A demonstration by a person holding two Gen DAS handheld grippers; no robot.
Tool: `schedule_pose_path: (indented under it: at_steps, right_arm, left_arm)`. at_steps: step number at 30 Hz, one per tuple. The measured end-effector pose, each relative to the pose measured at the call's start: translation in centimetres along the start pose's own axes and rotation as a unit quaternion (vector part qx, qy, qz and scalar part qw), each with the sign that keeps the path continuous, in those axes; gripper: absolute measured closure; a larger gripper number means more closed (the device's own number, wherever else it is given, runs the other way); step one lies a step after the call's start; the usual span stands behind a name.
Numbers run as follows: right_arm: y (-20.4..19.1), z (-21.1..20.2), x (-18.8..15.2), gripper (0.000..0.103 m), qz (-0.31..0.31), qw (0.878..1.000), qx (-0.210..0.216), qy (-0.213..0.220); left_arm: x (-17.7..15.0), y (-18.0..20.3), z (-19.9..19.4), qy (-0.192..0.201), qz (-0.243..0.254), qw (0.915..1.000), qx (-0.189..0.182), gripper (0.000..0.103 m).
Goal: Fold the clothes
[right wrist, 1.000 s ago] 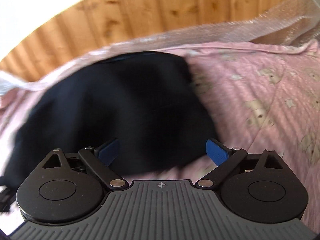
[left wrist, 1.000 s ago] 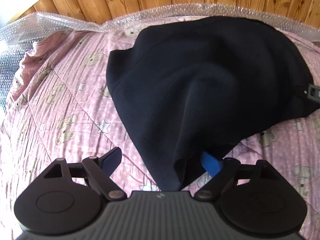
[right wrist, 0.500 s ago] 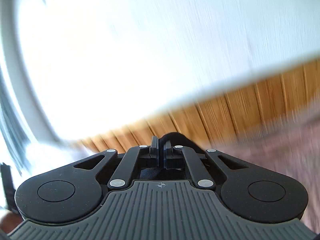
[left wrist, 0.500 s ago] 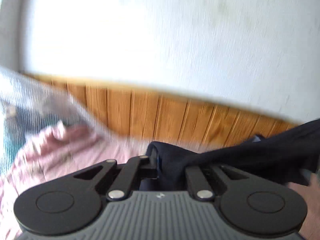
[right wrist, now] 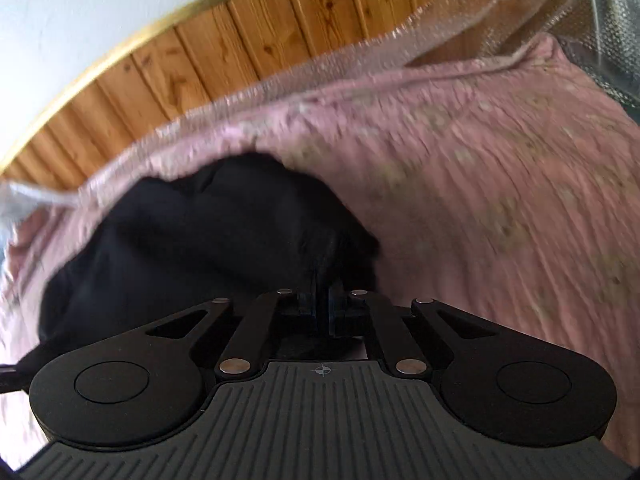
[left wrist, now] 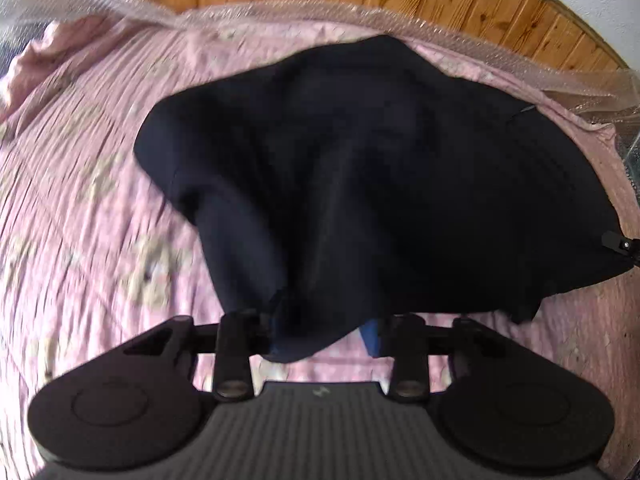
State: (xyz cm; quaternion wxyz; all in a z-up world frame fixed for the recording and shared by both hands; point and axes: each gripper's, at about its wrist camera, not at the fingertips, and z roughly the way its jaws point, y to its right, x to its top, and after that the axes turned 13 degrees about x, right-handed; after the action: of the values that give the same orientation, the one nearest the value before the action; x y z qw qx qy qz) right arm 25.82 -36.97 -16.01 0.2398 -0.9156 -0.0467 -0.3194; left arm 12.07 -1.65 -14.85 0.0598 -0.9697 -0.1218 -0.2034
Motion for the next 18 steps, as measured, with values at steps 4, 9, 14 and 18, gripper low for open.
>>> schedule_pose_path:
  at_steps: [4, 9, 14, 18]
  right_arm:
    - [2.7, 0.0, -2.2, 0.065, 0.034, 0.999, -0.004, -0.009]
    - [3.8, 2.0, -1.4, 0.022, 0.065, 0.997, 0.027, 0.016]
    - [-7.9, 1.2, 1.6, 0.095, -0.074, 0.976, 0.207, -0.008]
    - [-21.7, -6.3, 0.9, 0.095, -0.234, 0.882, 0.407, 0.028]
  left_arm:
    - [-1.4, -2.7, 0.2, -0.033, -0.019, 0.9992, 0.014, 0.063]
    - [0.1, -3.5, -2.1, 0.000, -0.021, 0.9995, 0.023, 0.048]
    - [-0.1, -7.4, -4.7, 0.036, -0.101, 0.9891, 0.101, 0.044]
    - [-1.9, -12.6, -5.1, 0.010, -0.168, 0.9713, 0.169, 0.044]
